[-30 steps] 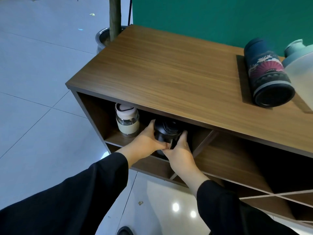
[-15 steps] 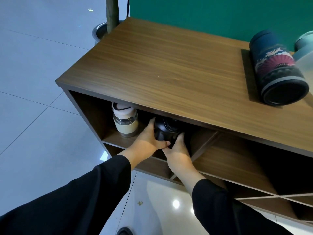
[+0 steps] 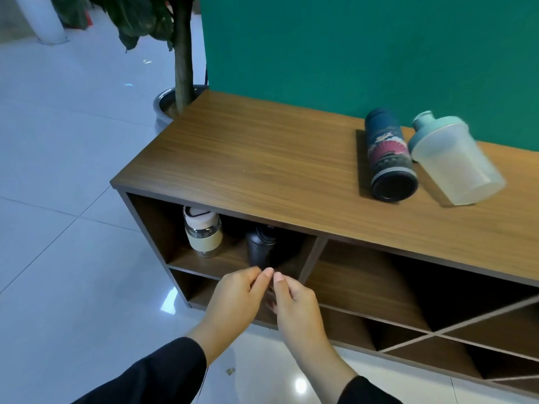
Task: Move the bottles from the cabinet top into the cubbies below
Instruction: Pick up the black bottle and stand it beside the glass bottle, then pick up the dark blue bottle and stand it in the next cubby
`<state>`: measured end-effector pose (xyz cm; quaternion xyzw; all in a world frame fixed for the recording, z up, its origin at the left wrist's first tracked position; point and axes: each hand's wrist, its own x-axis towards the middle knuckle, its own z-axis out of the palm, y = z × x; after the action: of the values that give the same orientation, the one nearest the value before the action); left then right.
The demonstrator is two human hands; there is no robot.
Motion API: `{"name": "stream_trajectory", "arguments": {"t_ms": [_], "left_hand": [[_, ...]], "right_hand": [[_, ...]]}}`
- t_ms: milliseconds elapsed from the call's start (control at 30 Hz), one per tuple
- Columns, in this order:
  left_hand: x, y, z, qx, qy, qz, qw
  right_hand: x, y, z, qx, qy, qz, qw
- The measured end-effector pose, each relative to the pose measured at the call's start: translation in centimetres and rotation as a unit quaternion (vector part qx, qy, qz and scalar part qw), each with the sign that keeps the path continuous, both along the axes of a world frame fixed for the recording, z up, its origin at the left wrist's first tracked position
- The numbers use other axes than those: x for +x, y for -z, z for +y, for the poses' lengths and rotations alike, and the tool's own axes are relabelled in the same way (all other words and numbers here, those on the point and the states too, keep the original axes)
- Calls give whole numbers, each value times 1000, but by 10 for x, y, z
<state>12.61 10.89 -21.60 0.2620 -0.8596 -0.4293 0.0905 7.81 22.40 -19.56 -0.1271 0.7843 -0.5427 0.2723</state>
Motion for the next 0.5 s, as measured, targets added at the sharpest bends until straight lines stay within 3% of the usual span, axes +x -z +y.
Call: {"name": "stream_trajectory", "arguments": {"t_ms": [167,333,400,500], "left_hand": [[4,-53,48,-5,43,143,989],[-18,-125,85,27,57,298,953],[-45,-148,86,65,44,286,955],[-98,-172,77,96,-1,200,975]], "right_hand": [[12,-71,37,-64,36,24,997],[-24,-141,89,-99,84,206,970],[-57,-160,99,-98,135,246,955],[-115,-178,96,-47,176,211,960]]}}
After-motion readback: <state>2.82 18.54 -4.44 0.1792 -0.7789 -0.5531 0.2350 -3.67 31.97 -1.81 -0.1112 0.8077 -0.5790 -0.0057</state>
